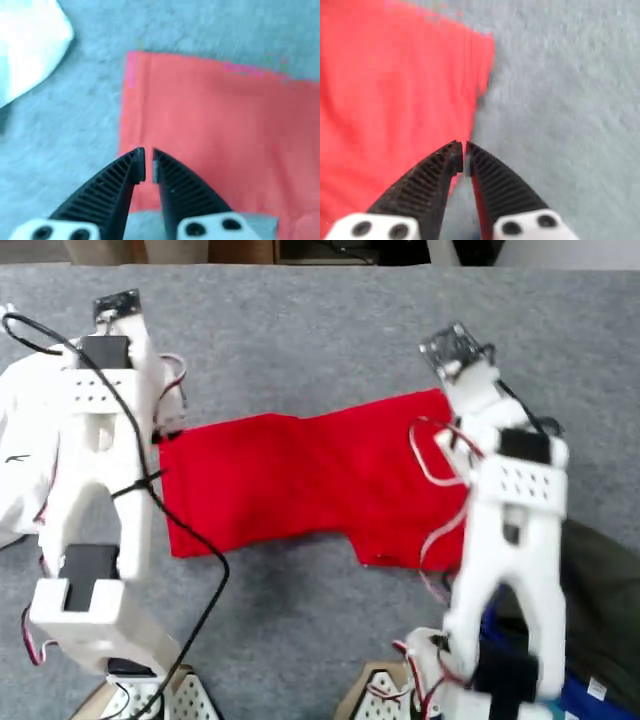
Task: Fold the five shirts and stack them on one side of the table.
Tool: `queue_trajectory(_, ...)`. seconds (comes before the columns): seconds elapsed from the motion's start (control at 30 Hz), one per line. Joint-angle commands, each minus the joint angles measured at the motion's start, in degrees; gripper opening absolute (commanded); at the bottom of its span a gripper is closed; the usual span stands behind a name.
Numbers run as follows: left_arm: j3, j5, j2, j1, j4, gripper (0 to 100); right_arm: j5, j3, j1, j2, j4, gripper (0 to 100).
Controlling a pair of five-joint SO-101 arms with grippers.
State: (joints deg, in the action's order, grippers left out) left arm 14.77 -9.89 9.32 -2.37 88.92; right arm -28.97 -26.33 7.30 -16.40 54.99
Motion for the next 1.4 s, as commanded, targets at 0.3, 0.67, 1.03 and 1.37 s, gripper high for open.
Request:
queue_trajectory(0.3, -1.4, -8.0, 18.3, 1.2, -14.6, 2, 14.4, 32.7, -4.6, 38.2, -2.2, 0.5)
queue_trajectory(0.67, -0.8, -10.5, 23.7, -3.1, -15.2, 2, 14.2, 57.0, -3.4, 62.2, 5.0, 0.5)
queue_trajectory(1.03, 0.0, -10.5, 27.3, -8.7, -13.0, 2, 9.8, 68.8, -2.0, 69.2, 12.3, 0.5)
queue_trajectory(1.37, 23.3, -10.5, 27.3, 2.8, 0.6, 2, 5.7, 68.5, -1.7, 58.2, 18.9, 0.9)
